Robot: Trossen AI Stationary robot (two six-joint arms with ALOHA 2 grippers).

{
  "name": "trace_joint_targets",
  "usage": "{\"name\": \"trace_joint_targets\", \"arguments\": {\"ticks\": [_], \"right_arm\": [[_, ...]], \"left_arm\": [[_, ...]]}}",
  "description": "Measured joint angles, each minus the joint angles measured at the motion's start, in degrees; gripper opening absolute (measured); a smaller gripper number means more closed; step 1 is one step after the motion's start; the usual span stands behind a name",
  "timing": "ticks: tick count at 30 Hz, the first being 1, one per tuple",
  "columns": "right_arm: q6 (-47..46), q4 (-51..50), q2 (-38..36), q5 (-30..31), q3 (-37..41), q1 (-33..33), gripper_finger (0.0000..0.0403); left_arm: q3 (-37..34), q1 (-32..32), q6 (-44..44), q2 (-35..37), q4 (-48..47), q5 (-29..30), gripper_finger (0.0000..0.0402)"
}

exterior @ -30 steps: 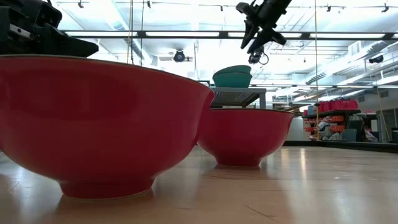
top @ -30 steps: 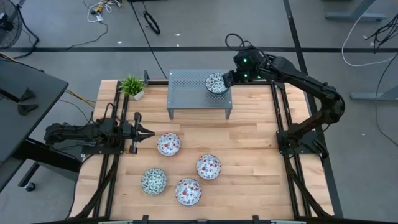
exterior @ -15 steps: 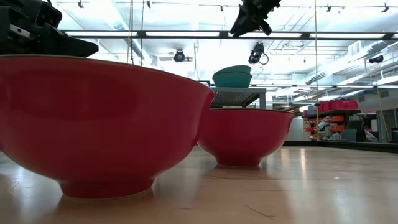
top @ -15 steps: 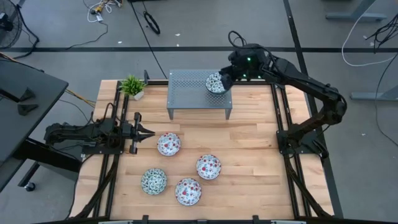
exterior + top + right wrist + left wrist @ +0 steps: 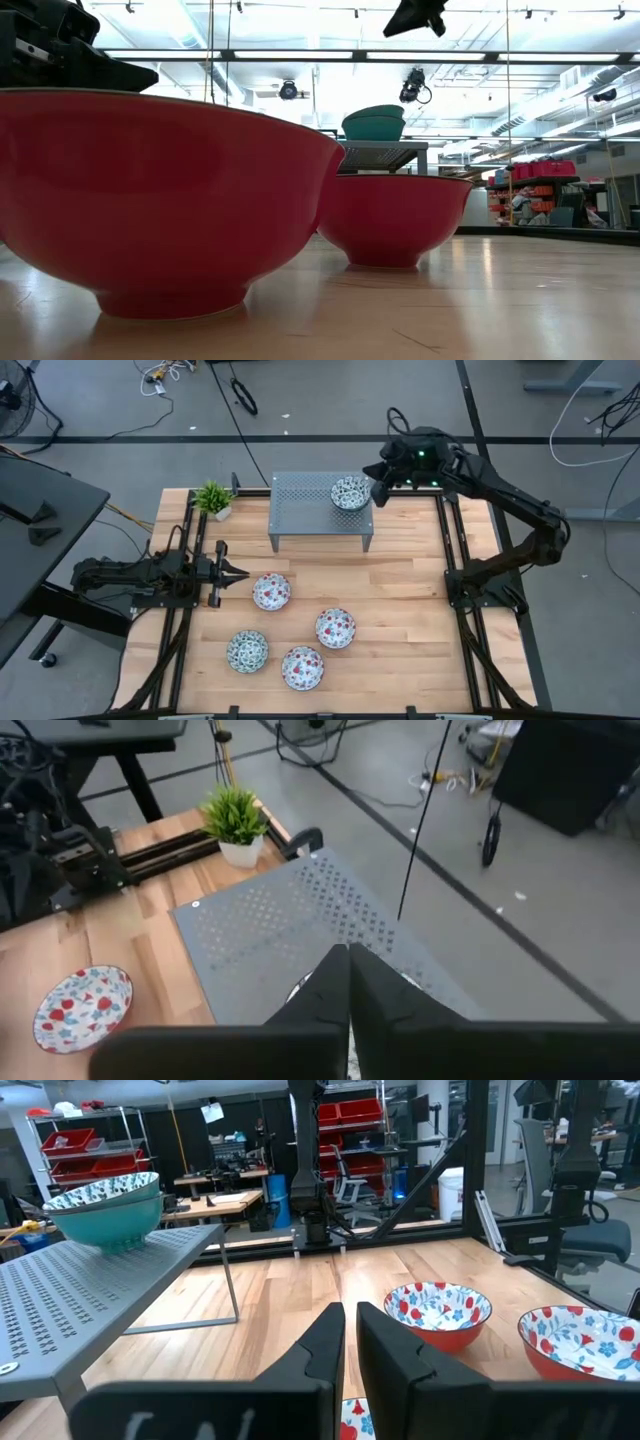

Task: Pick & Place Mini bowls
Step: Stack the top blue and white patterned bowl on top of the other blue and white patterned bowl on the shelf

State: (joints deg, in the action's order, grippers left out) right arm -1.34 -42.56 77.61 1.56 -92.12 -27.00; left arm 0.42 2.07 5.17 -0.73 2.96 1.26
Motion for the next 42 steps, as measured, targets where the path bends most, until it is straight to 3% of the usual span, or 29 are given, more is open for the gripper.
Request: {"name": "trace_joint_targets", "arguments": {"ticks": [11,17,29,38,42], "right_arm": [[3.8,1.6,-4.4,-0.6,1.4,-1.5,0.0001],[1.8,11.7,-9.1,-1.8,12.4,-1.6,0.0001],[6.5,30.1,-13.5,-11.4,30.3,-4.8,0.0000],[10.6,31.0,-11.7,-11.9,31.8,-10.9,0.0000],[12.2,31.0,-9.5,-16.3,31.8,-13.0,0.0000]], "left_arm": [[0.0,0.0,0.0,0.0,0.0,0.0,0.0037],[0.0,0.0,0.0,0.0,0.0,0.0,0.0037],[0.0,0.0,0.0,0.0,0.0,0.0,0.0037],[0.0,0.0,0.0,0.0,0.0,0.0,0.0037],[0.0,0.0,0.0,0.0,0.0,0.0,0.0037]]}}
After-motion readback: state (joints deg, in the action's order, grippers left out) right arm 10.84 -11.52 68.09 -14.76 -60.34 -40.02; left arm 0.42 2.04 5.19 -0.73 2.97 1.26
